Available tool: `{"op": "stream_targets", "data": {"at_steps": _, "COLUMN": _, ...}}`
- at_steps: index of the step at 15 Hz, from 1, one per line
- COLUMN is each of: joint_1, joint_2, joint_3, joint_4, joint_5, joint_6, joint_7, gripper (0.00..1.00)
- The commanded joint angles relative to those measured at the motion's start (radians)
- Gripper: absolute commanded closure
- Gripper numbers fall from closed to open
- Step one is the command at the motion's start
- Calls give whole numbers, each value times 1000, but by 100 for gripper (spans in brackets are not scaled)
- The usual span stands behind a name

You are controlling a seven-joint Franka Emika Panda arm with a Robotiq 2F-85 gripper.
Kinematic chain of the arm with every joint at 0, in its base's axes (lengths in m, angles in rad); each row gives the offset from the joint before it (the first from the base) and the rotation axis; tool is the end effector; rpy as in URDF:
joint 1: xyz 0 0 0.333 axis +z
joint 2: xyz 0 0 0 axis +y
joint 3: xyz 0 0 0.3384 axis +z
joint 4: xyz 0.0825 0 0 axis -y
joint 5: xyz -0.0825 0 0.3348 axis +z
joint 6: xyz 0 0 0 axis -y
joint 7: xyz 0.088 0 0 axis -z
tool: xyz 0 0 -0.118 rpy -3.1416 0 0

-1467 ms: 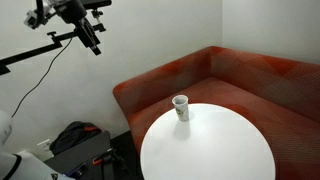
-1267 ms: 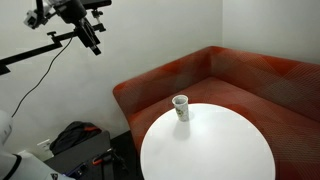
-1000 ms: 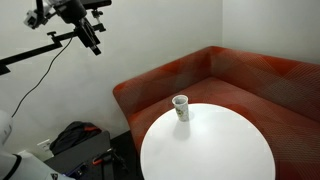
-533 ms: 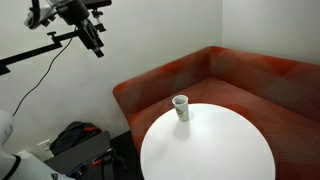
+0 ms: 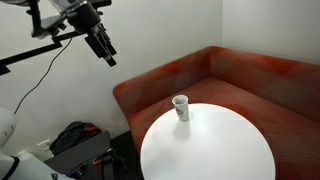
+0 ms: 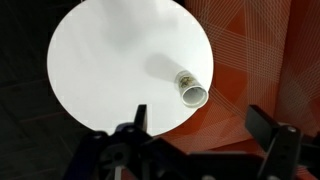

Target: Put the marker in the cup on the table

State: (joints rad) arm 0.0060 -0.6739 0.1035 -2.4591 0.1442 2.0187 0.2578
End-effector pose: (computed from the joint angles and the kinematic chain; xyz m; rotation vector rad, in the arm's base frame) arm 0.3083 0.0516 0.5626 -2.9964 0.3168 -0.3268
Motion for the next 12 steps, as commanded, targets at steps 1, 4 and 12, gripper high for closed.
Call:
{"op": "stream_targets", "data": {"at_steps": 1, "joint_1": -26, "joint_2": 59, "joint_3": -52, "joint_4": -20, "joint_5": -41, "joint_6": 86, "joint_7": -84, "gripper": 0}}
{"op": "stream_targets", "data": {"at_steps": 4, "joint_1": -20, "joint_2": 112, "joint_3": -127, "joint_4": -25, "joint_5": -28, "joint_6": 133, "joint_7": -206, "gripper": 0}}
{"op": "stream_targets", "data": {"at_steps": 12, "joint_1": -7, "joint_2": 175, "joint_3": -253, "joint_4": -23, "joint_5": 49, "joint_6": 129, "joint_7": -494, "gripper": 0}}
